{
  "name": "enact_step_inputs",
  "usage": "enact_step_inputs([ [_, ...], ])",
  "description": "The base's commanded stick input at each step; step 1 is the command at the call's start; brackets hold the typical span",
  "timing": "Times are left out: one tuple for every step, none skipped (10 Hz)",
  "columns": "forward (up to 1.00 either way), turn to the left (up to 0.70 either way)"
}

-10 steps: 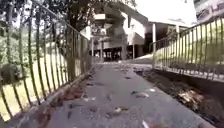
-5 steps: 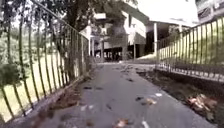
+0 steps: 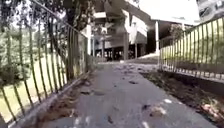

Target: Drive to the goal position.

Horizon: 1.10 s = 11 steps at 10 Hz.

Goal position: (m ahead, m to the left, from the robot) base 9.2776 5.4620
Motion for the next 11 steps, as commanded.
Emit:
enact_step_inputs([
  [0.50,0.00],
  [0.50,0.00],
  [0.50,0.00],
  [0.50,0.00],
  [0.50,0.00],
  [0.50,0.00],
  [0.50,0.00],
  [0.50,0.00],
  [0.50,0.00],
  [0.50,0.00],
  [0.50,0.00],
])
